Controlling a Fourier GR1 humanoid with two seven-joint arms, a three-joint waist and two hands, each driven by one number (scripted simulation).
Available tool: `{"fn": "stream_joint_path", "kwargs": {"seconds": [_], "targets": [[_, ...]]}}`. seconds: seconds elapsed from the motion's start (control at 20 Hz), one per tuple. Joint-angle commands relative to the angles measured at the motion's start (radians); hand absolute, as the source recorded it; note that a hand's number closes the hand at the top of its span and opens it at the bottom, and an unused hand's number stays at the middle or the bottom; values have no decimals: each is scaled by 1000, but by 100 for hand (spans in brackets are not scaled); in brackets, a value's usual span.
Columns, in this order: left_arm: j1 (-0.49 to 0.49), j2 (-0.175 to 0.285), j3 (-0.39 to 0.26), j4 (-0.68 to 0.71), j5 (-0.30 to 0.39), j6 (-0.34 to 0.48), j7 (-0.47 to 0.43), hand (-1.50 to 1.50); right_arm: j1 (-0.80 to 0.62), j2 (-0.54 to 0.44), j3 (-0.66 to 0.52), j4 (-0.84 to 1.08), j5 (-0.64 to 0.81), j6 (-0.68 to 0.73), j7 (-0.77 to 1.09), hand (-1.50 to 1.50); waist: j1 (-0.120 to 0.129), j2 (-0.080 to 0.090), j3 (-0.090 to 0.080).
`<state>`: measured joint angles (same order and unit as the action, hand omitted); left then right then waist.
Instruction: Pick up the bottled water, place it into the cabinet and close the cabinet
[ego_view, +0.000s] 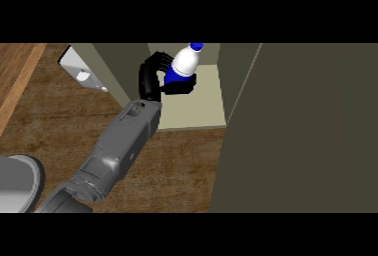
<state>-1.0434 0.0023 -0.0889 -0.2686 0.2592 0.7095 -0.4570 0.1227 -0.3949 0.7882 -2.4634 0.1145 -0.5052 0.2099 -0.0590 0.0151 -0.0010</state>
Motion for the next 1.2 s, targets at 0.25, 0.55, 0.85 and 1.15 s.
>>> {"fn": "stream_joint_path", "kwargs": {"seconds": [0.25,0.55,0.85,1.15], "targets": [[-45,19,1,152,-53,70,-28,-150,49,-20,62,-66,37,3,-33,-150,-16,4,0],[-91,9,-31,210,-100,133,14,-150,12,-27,13,-74,6,12,2,-150,-9,5,0],[-87,4,-21,213,-99,155,13,-150,21,-44,11,-66,-11,21,-24,-150,-11,7,0],[-13,14,18,146,-67,42,-110,-150,7,-36,29,-105,14,0,8,-150,-15,9,-3]]}}
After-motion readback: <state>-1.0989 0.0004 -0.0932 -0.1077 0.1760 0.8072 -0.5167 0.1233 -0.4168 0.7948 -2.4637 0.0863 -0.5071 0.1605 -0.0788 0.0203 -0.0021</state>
